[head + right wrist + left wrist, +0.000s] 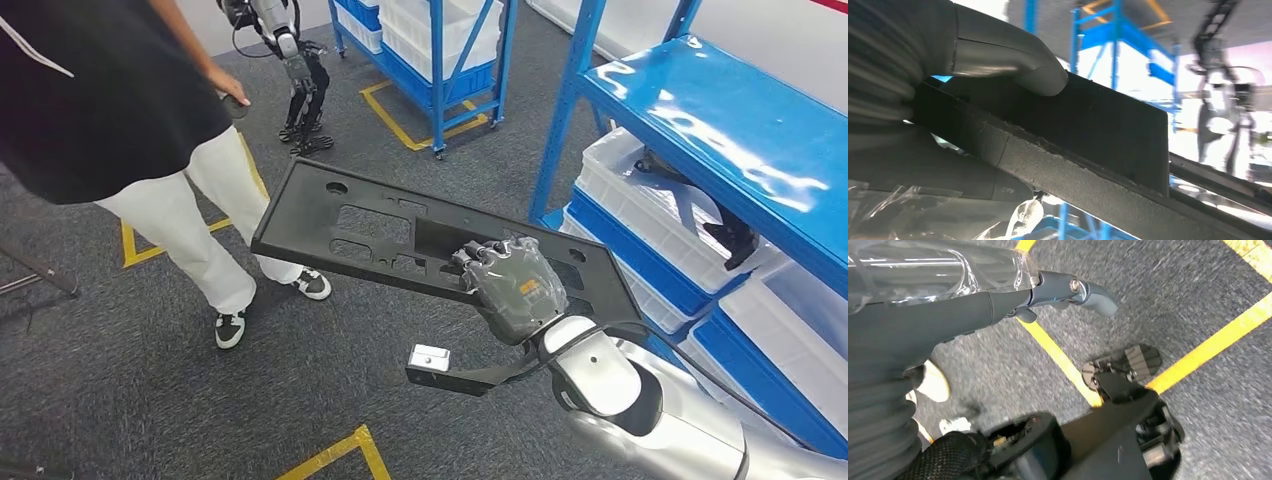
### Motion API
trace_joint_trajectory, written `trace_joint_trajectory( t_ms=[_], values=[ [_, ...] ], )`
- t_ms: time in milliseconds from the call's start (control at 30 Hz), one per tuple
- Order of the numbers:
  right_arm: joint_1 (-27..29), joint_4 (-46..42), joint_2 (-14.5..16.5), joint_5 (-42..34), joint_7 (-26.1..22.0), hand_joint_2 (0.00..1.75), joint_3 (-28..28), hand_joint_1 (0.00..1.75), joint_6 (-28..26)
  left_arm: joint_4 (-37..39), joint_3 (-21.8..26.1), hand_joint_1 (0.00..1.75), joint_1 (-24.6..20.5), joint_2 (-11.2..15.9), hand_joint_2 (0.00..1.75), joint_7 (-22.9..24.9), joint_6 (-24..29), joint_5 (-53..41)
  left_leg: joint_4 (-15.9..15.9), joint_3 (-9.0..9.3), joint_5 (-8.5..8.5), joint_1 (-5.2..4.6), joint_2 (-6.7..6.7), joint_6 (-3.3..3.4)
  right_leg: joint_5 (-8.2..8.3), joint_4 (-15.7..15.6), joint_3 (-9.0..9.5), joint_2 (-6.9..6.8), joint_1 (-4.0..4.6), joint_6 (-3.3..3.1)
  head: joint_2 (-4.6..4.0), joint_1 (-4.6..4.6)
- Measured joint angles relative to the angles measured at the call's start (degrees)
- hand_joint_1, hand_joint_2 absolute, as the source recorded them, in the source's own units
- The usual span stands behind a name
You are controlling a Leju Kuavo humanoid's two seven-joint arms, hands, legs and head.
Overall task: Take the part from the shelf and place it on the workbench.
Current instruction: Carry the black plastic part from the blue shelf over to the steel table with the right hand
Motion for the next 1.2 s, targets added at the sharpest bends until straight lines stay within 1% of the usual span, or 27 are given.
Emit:
trace_joint_trajectory(
  t_ms=[33, 67, 100, 167, 200, 233, 267, 300, 333, 367, 400, 467, 500, 533, 567, 600, 667, 733, 800, 833, 867, 900, 967, 1033, 1100, 1133, 1200],
  values=[
    [-0.04, 0.41, 0.58, 0.16, -0.65, 1.75, 0.27, 1.75, -0.37, 0.0, 0.07, 0.0, 0.2, 0.04, 1.75, -0.22, -0.15, 0.32, -0.34, -0.01, -0.15, -0.23, -0.16, 0.14, -0.1, -0.11, 0.11, -0.6, 0.09, 0.21, 0.0, 0.0],
    [-0.11, 0.8, 1.17, 0.28, -1.14, 1.75, 0.55, 1.75, -0.62, 0.0, 0.15, 0.0, 0.37, 0.05, 1.75, -0.3, -0.32, 0.53, -0.58, 0.02, -0.04, -0.2, -0.98, 0.29, -0.21, -0.28, 0.3, -1.21, 0.1, 0.45, 0.01, 0.0],
    [-0.17, 1.19, 1.79, 0.36, -1.47, 1.75, 0.83, 1.75, -0.87, 0.0, 0.22, 0.0, 0.49, 0.05, 1.75, -0.2, -0.53, 0.59, -0.94, 0.24, 0.16, -0.02, -1.72, 0.43, -0.5, -0.17, 0.46, -0.97, 0.03, 0.7, 0.01, 0.01],
    [-0.34, 1.86, 2.84, 0.49, -1.7, 1.75, 1.32, 1.75, -1.46, 0.0, 0.29, 0.0, 0.42, 0.02, 1.75, 0.29, -1.03, 0.26, -1.72, 0.8, 0.64, 0.54, -3.27, 0.87, -2.52, 2.69, -0.51, 1.69, -0.1, 1.05, 0.02, 0.07],
    [-0.35, 2.16, 3.24, 0.53, -1.78, 1.75, 1.55, 1.75, -1.72, 0.0, 0.29, 0.0, 0.32, -0.01, 1.75, 0.61, -1.21, 0.02, -1.89, 0.95, 0.79, 0.77, -4.06, 1.01, -4.2, 5.92, -1.98, 3.56, -0.23, 1.12, 0.02, 0.13],
    [-0.3, 2.43, 3.54, 0.58, -1.82, 1.75, 1.83, 1.75, -1.92, 0.0, 0.28, 0.0, 0.21, -0.04, 1.75, 0.91, -1.37, -0.22, -1.91, 0.96, 0.84, 0.89, -4.89, 1.14, -5.94, 9.84, -3.95, 4.74, -0.24, 1.18, 0.01, 0.18],
    [-0.14, 2.7, 3.76, 0.64, -1.86, 1.75, 2.12, 1.75, -2.04, 0.0, 0.28, 0.0, 0.18, -0.07, 1.75, 1.2, -1.48, -0.47, -1.89, 0.96, 0.85, 0.96, -5.77, 1.19, -7.14, 13.42, -5.86, 5.24, -0.26, 1.27, 0.01, 0.24],
    [0.06, 2.96, 3.97, 0.7, -1.88, 1.75, 2.44, 1.75, -2.09, 0.0, 0.28, 0.0, 0.19, -0.1, 1.75, 1.53, -1.57, -0.82, -1.88, 0.98, 0.84, 1.03, -6.71, 1.19, -7.33, 15.51, -7.18, 5.4, -0.29, 1.37, 0.01, 0.24],
    [0.24, 3.18, 4.13, 0.78, -1.87, 1.75, 2.73, 1.75, -2.15, 0.0, 0.28, 0.0, 0.23, -0.12, 1.75, 1.79, -1.67, -1.22, -1.83, 1.01, 0.82, 1.15, -7.66, 1.15, -6.46, 15.55, -7.58, 5.45, -0.36, 1.48, 0.01, 0.25],
    [0.39, 3.32, 4.28, 0.86, -1.84, 1.75, 2.96, 1.75, -2.2, 0.0, 0.28, 0.0, 0.27, -0.11, 1.75, 1.99, -1.75, -1.69, -1.74, 1.05, 0.77, 1.29, -8.6, 1.04, -4.57, 13.33, -6.9, 5.62, -0.51, 1.6, 0.01, 0.25],
    [0.48, 3.4, 4.46, 0.9, -1.82, 1.75, 3.14, 1.75, -2.29, 0.0, 0.28, 0.0, 0.28, -0.09, 1.75, 2.11, -1.81, -2.15, -1.55, 1.08, 0.66, 1.44, -9.5, 0.82, -2.16, 9.47, -5.38, 6.27, -0.79, 1.78, 0.01, 0.26],
    [0.7, 3.63, 4.88, 0.94, -1.79, 1.75, 3.42, 1.75, -2.57, 0.0, 0.28, 0.0, 0.15, 0.1, 1.75, 2.13, -1.96, -2.85, -0.9, 0.8, 0.32, 1.52, -10.95, 0.08, 0.78, 2.65, -2.51, 8.68, -1.41, 2.11, 0.01, 0.28],
    [0.98, 3.8, 5.24, 0.97, -1.79, 1.75, 3.58, 1.75, -2.7, 0.0, 0.27, 0.0, 0.03, 0.23, 1.75, 2.12, -2.05, -3.1, -0.67, 0.56, 0.25, 1.52, -11.53, -0.31, 1.22, 1.03, -1.83, 9.48, -1.53, 2.09, 0.01, 0.26],
    [1.28, 4.01, 5.61, 1.0, -1.81, 1.75, 3.78, 1.75, -2.8, 0.0, 0.26, 0.0, -0.09, 0.37, 1.75, 2.12, -2.16, -3.28, -0.61, 0.31, 0.28, 1.56, -12.04, -0.66, 1.06, 0.68, -1.71, 9.65, -1.42, 1.87, 0.01, 0.25],
    [1.54, 4.24, 6.06, 1.04, -1.88, 1.75, 4.02, 1.75, -2.84, 0.0, 0.24, 0.0, -0.18, 0.46, 1.75, 2.16, -2.27, -3.44, -0.65, 0.09, 0.38, 1.7, -12.55, -0.92, 1.18, 0.67, -1.74, 8.98, -1.27, 1.45, 0.01, 0.22],
    [1.7, 4.5, 6.53, 1.06, -2.01, 1.75, 4.23, 1.75, -2.86, 0.0, 0.22, 0.0, -0.23, 0.57, 1.75, 2.26, -2.37, -3.59, -0.59, -0.05, 0.37, 1.82, -12.5, -1.16, 1.25, 0.63, -1.7, 8.37, -1.18, 1.08, 0.01, 0.22],
    [1.8, 5.05, 7.55, 1.08, -2.34, 1.75, 4.53, 1.75, -3.03, 0.0, 0.09, 0.0, -0.52, 0.76, 1.75, 2.63, -2.63, -4.11, 1.93, -1.3, -0.98, 1.75, -9.7, -1.68, 1.33, 0.51, -1.55, 7.14, -1.18, 0.36, 0.01, 0.03],
    [2.05, 5.59, 8.37, 1.08, -2.63, 1.75, 4.77, 1.75, -3.29, 0.0, -0.11, 0.0, -1.04, 0.85, 1.75, 3.12, -2.96, -4.8, 8.93, -4.66, -4.22, 1.62, -5.94, -2.2, 1.2, 0.47, -1.4, 5.81, -1.02, -0.1, 0.0, -0.22],
    [2.47, 6.22, 8.98, 1.08, -2.86, 1.75, 5.16, 1.75, -3.4, 0.0, -0.28, 0.0, -1.41, 0.85, 1.75, 3.56, -3.26, -5.3, 15.94, -8.24, -6.68, 1.7, -4.75, -2.38, 1.02, 0.47, -1.32, 4.24, -0.77, -0.34, 0.0, -0.25],
    [2.65, 6.55, 9.28, 1.09, -2.96, 1.75, 5.39, 1.75, -3.41, 0.0, -0.41, 0.0, -1.52, 0.85, 1.75, 3.74, -3.38, -5.46, 16.83, -8.72, -6.6, 1.68, -4.57, -2.29, 0.92, 0.47, -1.27, 3.46, -0.64, -0.42, 0.0, -0.26],
    [2.73, 6.85, 9.61, 1.13, -3.05, 1.75, 5.6, 1.75, -3.41, 0.0, -0.55, 0.0, -1.59, 0.85, 1.75, 3.89, -3.42, -5.56, 15.29, -7.94, -5.54, 1.6, -4.35, -2.04, 0.81, 0.47, -1.18, 2.74, -0.51, -0.45, 0.0, -0.26],
    [2.73, 7.09, 9.95, 1.21, -3.14, 1.75, 5.75, 1.75, -3.41, 0.0, -0.72, 0.0, -1.63, 0.86, 1.75, 4.0, -3.43, -5.61, 11.72, -6.05, -3.83, 1.4, -3.9, -1.62, 0.69, 0.47, -1.04, 2.07, -0.38, -0.47, 0.01, -0.26],
    [2.48, 7.44, 10.6, 1.4, -3.31, 1.75, 5.94, 1.75, -3.4, 0.0, -1.01, 0.0, -1.7, 0.88, 1.75, 4.07, -3.48, -5.72, 3.44, -1.66, -1.01, 0.56, -1.55, -0.41, 0.37, 0.43, -0.69, 0.89, -0.07, -0.34, 0.01, -0.26],
    [2.14, 7.83, 11.17, 1.5, -3.46, 1.75, 6.2, 1.75, -3.37, 0.0, -1.25, 0.0, -1.79, 0.89, 1.75, 3.94, -3.62, -5.94, -0.25, 0.13, -0.25, -0.18, -0.36, 0.3, 0.07, 0.33, -0.42, -0.19, 0.12, 0.04, 0.0, -0.26],
    [1.96, 8.19, 11.78, 1.5, -3.64, 1.75, 6.49, 1.75, -3.35, 0.0, -1.43, 0.0, -1.8, 0.92, 1.75, 3.74, -3.89, -6.31, -0.84, 0.37, -0.03, -0.18, -1.7, 0.43, -0.19, 0.0, -0.06, -1.27, 0.22, 0.55, 0.01, -0.25],
    [1.83, 8.37, 12.03, 1.47, -3.71, 1.75, 6.57, 1.75, -3.34, 0.0, -1.5, 0.0, -1.8, 0.93, 1.75, 3.64, -4.09, -6.46, -1.35, 0.75, 0.21, 0.0, -2.4, 0.49, -0.52, 0.14, 0.12, -1.03, 0.17, 0.79, 0.01, -0.21],
    [1.41, 8.66, 12.37, 1.3, -3.81, 1.75, 6.68, 1.75, -3.28, 0.0, -1.61, 0.0, -2.0, 0.93, 1.75, 3.51, -4.66, -6.79, -2.3, 1.6, 0.76, 0.49, -3.74, 0.73, -2.62, 3.45, -1.03, 1.55, 0.09, 1.15, 0.01, -0.1]
  ],
)
